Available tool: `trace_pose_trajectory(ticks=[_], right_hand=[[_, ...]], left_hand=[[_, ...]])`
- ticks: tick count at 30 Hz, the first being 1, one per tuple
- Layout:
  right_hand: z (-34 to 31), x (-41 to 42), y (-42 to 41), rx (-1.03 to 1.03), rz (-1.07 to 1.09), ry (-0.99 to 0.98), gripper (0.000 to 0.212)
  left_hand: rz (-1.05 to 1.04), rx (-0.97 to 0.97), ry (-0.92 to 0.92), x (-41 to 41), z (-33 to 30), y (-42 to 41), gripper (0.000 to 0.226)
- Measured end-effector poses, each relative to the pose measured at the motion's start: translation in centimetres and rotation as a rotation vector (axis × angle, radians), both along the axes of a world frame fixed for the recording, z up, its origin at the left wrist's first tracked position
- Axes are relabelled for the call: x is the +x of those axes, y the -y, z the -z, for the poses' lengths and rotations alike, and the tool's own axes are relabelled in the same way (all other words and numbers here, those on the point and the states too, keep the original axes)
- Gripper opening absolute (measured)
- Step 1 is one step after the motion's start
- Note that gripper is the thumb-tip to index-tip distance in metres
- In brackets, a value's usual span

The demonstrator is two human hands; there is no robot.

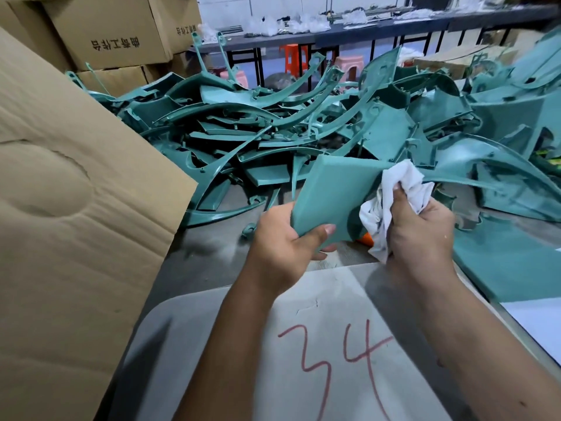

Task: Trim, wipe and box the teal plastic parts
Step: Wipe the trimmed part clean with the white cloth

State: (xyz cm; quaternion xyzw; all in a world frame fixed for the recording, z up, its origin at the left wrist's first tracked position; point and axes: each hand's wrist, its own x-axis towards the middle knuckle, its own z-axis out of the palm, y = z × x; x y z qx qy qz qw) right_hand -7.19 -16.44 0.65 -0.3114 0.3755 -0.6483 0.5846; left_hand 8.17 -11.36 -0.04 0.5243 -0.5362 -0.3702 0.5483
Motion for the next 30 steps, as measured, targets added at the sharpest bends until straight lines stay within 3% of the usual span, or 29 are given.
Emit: trace_pose_trajectory(ticks=[2, 5, 7, 10, 11, 13, 15, 17, 20, 24, 27, 30], right_hand=[[0.0, -1.6, 1.2, 0.052, 0.030, -0.098, 0.019], [-0.3, -4.4, 2.8, 0.143, 0.002, 0.009, 0.038], [-0.4, -5.2, 3.5, 0.180, 0.052, 0.128, 0.014], [-0.1, -4.5, 4.0, 0.200, 0.211, 0.255, 0.025], [0.1, -4.2, 3.9, 0.162, 0.310, 0.186, 0.021], [0.4, -4.0, 3.7, 0.014, 0.473, -0.140, 0.023], [1.2, -4.4, 3.8, -0.159, 0.561, -0.442, 0.036], [1.7, -5.0, 4.2, -0.258, 0.591, -0.577, 0.045], [1.1, -4.2, 3.6, -0.303, 0.458, -0.450, 0.031], [0.5, -2.0, 2.2, -0.298, -0.009, -0.290, 0.042], [1.0, -1.5, 1.7, -0.350, -0.186, -0.423, 0.031], [1.5, -1.4, 2.0, -0.414, -0.040, -0.627, 0.019]], left_hand=[[0.005, -0.019, -0.002, 0.5, 0.0, -0.3, 0.010], [-0.022, -0.054, 0.016, 0.8, -0.1, -0.7, 0.008], [-0.076, -0.095, 0.039, 0.8, 0.0, -0.5, 0.008], [-0.198, -0.156, 0.045, 0.4, 0.3, -0.4, 0.011], [-0.228, -0.166, 0.040, 0.2, 0.4, -0.4, 0.012], [-0.255, -0.165, -0.031, -0.1, 0.3, -0.3, 0.009], [-0.259, -0.143, -0.188, 0.0, -0.2, -0.2, 0.004], [-0.262, -0.121, -0.383, 0.5, -1.0, -0.3, 0.008], [-0.233, -0.046, -0.470, 1.3, -1.7, -0.5, 0.009], [-0.133, 0.070, -0.395, 0.2, -1.4, -0.4, 0.007], [-0.117, 0.063, -0.373, -0.1, -1.0, -0.3, 0.007], [-0.158, 0.049, -0.371, -0.3, -0.7, 0.0, 0.009]])
